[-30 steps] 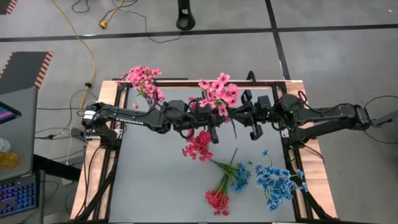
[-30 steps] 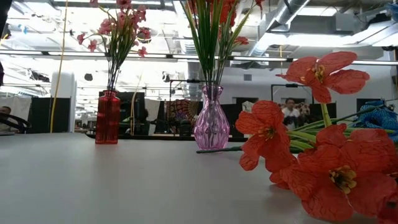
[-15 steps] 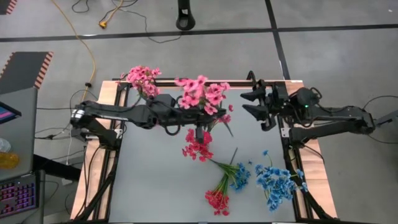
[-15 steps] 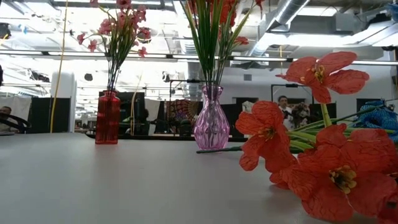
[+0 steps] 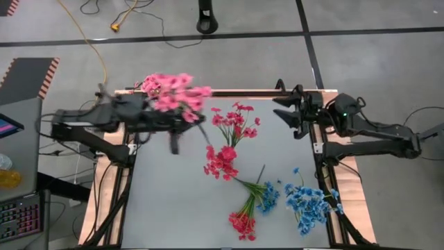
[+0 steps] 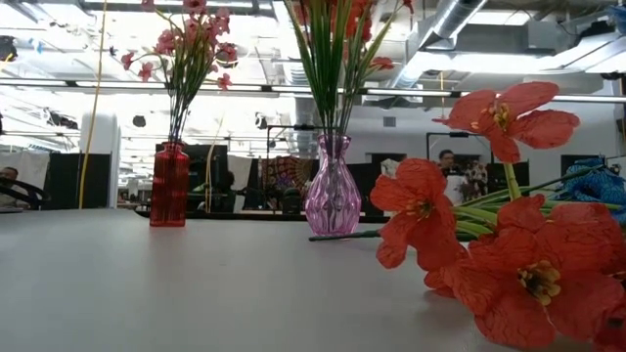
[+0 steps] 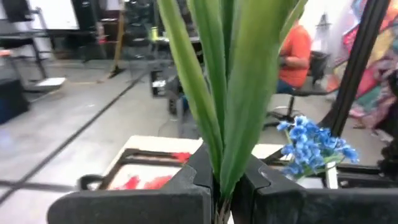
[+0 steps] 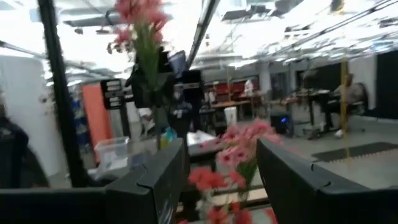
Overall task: Sort flowers into vase by color
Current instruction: Put the pink flowers into the red vase
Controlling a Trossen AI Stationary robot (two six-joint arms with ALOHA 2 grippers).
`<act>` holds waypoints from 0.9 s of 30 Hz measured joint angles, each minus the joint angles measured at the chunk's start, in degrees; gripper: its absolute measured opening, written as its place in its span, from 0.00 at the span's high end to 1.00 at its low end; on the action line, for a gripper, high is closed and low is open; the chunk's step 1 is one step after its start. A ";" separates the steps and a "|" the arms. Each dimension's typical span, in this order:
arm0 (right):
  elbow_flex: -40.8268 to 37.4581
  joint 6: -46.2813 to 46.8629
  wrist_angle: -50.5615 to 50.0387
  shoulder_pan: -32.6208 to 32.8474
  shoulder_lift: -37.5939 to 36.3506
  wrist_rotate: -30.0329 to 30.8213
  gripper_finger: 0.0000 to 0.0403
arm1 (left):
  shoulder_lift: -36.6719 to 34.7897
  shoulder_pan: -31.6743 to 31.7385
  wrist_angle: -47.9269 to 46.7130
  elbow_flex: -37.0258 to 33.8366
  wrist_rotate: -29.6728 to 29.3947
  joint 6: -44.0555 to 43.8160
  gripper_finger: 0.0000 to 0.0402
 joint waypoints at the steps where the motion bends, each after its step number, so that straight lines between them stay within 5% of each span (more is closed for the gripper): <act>1: 0.04 0.02 -0.02 -0.58 -0.16 0.00 0.44 | -1.33 -0.67 -2.10 0.00 -2.55 0.12 0.98; 12: 0.04 0.02 -3.72 -4.77 -0.18 0.02 0.44 | -8.71 -9.75 -22.08 -1.29 -28.46 -7.74 0.98; 27: 0.04 0.02 -9.90 -5.78 -0.14 0.02 0.44 | -23.89 -16.82 -21.52 -31.40 -48.59 -28.03 0.98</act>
